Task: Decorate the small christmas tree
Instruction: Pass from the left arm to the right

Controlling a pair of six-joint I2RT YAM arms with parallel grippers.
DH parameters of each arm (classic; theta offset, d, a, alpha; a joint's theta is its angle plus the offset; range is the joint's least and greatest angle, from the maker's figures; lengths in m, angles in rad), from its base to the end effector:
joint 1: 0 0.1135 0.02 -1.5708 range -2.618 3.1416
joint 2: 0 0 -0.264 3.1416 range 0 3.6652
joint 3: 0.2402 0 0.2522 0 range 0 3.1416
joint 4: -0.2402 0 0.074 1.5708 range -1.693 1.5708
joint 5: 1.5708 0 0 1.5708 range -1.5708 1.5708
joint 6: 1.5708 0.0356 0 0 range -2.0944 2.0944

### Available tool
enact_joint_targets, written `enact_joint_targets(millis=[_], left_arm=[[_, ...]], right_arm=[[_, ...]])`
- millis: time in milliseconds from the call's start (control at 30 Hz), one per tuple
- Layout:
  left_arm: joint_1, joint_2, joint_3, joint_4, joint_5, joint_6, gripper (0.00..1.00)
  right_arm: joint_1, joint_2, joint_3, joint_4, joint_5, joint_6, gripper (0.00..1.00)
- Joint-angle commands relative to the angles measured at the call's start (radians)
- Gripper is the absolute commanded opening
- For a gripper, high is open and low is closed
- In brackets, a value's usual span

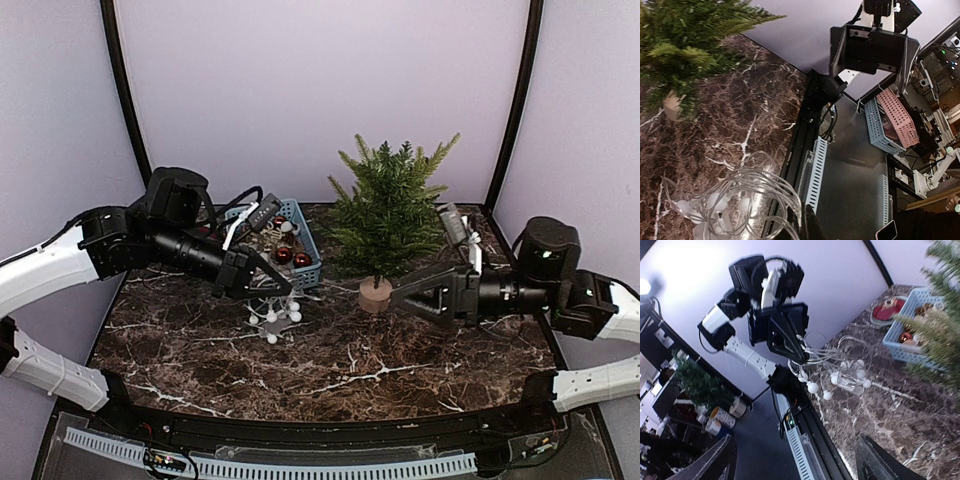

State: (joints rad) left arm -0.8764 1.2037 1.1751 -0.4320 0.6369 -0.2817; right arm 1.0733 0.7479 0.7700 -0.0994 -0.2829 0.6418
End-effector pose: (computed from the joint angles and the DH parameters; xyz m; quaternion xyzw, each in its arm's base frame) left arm 0.1525 -0.2162 0.3673 0.3942 0.7234 -0.4966 0.2733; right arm 0.0762 0.1611 0.3501 -0.2491 0.6892 0.5762 0.3617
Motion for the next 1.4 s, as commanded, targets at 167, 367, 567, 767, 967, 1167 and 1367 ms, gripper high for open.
enact_joint_targets(millis=[167, 367, 567, 767, 967, 1167, 1367], left_arm=[[-0.167, 0.012, -0.012, 0.131, 0.089, -0.072, 0.00], [-0.206, 0.054, 0.025, 0.139, 0.201, -0.079, 0.00], [-0.217, 0.061, 0.056, 0.142, 0.268, -0.081, 0.00], [-0.219, 0.068, 0.063, 0.141, 0.284, -0.080, 0.00], [-0.221, 0.070, 0.066, 0.135, 0.282, -0.070, 0.00], [-0.220, 0.042, 0.054, 0.137, 0.227, -0.039, 0.00], [-0.217, 0.002, 0.006, 0.108, -0.080, -0.004, 0.07]], right_arm=[[0.293, 0.225, 0.046, 0.217, 0.243, -0.016, 0.91], [0.301, 0.308, 0.042, 0.251, 0.264, -0.049, 0.94], [0.301, 0.350, 0.053, 0.286, 0.221, -0.063, 0.94], [0.301, 0.402, 0.081, 0.320, 0.141, -0.062, 0.91], [0.301, 0.428, 0.098, 0.343, 0.131, -0.066, 0.62], [0.300, 0.428, 0.092, 0.326, 0.160, -0.051, 0.01], [0.300, 0.420, 0.083, 0.294, 0.253, -0.006, 0.00]])
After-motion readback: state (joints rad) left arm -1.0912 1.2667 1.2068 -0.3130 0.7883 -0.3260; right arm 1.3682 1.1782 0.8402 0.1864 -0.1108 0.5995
